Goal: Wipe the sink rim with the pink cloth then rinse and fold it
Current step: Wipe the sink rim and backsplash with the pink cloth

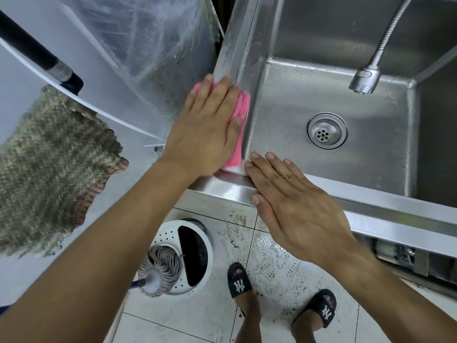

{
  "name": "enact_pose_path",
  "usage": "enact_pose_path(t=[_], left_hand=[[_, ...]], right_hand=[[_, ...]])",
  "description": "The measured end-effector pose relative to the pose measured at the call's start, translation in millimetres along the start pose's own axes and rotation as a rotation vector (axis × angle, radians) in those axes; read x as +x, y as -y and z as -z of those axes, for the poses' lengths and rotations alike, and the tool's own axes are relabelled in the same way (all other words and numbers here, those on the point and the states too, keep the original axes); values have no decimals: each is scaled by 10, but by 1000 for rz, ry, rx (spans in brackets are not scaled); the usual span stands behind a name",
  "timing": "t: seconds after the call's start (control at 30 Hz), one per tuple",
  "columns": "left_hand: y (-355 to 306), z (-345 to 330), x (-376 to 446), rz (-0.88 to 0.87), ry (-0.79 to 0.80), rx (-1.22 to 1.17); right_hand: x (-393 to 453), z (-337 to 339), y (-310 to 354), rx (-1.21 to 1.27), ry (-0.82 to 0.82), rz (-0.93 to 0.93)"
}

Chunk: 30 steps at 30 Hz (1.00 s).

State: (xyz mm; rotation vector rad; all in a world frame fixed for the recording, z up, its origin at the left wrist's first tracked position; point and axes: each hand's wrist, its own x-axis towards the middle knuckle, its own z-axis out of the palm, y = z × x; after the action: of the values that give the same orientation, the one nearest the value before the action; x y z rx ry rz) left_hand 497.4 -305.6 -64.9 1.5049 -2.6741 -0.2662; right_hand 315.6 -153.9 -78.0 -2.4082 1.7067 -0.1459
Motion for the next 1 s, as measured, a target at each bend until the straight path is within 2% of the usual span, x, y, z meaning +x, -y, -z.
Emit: enact_pose_path(t=[0.13, 0.3, 0.6, 0.77, 0.87, 1.0], left_hand=[[8, 13, 290, -2, -3, 5], [-32, -31, -358, -15, -37, -31], [67, 40, 495, -17, -20, -21], [56, 37, 154, -45, -28, -43], [103, 13, 26, -62, -23, -92], [189, 44, 387, -98, 0, -108]], right_hand=[[3, 3, -6, 14, 3, 0], [-11, -2, -3, 35, 3, -5], [14, 8, 12, 38, 1, -16], [6, 27, 11, 44, 16, -14], [31, 47, -12, 35, 28, 11], [188, 62, -32, 27, 76, 127]])
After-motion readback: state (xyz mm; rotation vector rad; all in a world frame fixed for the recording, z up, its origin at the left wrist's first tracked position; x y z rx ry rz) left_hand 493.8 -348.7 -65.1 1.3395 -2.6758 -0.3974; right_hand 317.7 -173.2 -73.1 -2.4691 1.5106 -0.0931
